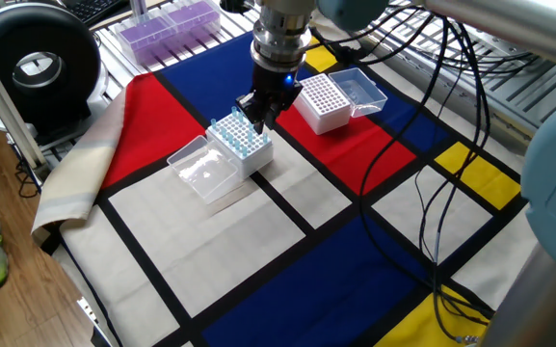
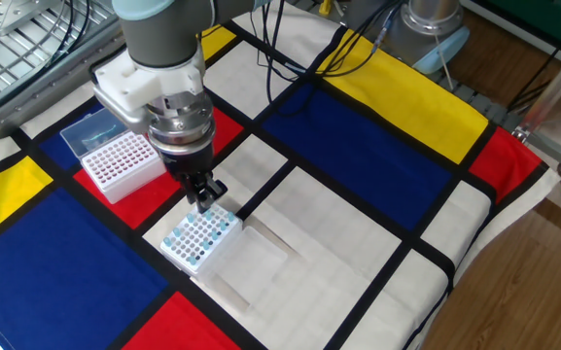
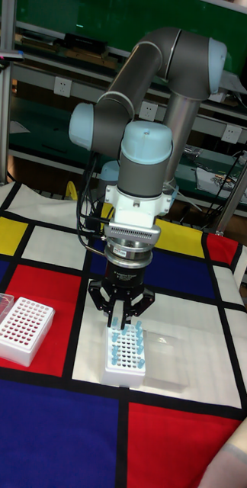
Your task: Transfer all medium pipette tips from one holder to another
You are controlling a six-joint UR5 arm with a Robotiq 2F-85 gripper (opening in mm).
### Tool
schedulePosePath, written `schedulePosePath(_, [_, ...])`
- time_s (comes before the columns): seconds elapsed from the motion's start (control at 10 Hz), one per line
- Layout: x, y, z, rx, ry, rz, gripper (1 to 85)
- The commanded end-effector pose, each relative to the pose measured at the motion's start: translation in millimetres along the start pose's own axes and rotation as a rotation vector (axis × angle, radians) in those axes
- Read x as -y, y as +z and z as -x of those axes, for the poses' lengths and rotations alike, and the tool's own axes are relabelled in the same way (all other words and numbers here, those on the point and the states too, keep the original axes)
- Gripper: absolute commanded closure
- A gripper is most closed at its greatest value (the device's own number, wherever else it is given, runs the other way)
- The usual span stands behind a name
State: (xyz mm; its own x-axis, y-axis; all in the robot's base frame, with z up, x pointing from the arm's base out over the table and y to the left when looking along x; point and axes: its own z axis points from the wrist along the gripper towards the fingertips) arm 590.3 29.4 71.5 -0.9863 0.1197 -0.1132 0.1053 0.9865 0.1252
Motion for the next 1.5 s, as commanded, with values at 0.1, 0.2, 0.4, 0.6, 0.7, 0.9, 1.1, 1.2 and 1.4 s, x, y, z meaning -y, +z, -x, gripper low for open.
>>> schedulePosePath(0.1, [-4.0, 0.9, -3.4, 0.016, 0.013, 0.027, 56.3])
schedulePosePath(0.2, [-2.4, 0.8, -4.5, 0.018, 0.008, 0.027, 56.3])
schedulePosePath(0.4, [1.0, -0.7, -6.2, 0.018, 0.0, 0.03, 56.7])
schedulePosePath(0.6, [3.9, -0.5, -6.5, 0.02, -0.006, 0.022, 56.7])
schedulePosePath(0.7, [4.7, -1.0, -6.9, 0.019, -0.006, 0.019, 56.7])
schedulePosePath(0.9, [4.2, -0.4, -7.2, 0.019, -0.006, 0.019, 56.7])
schedulePosePath(1.1, [4.1, -1.3, -7.2, 0.018, -0.002, 0.016, 56.7])
schedulePosePath(1.2, [3.2, 0.2, -7.2, 0.024, 0.003, 0.018, 56.7])
schedulePosePath(1.4, [1.5, 1.4, -6.9, 0.031, 0.009, 0.021, 56.7])
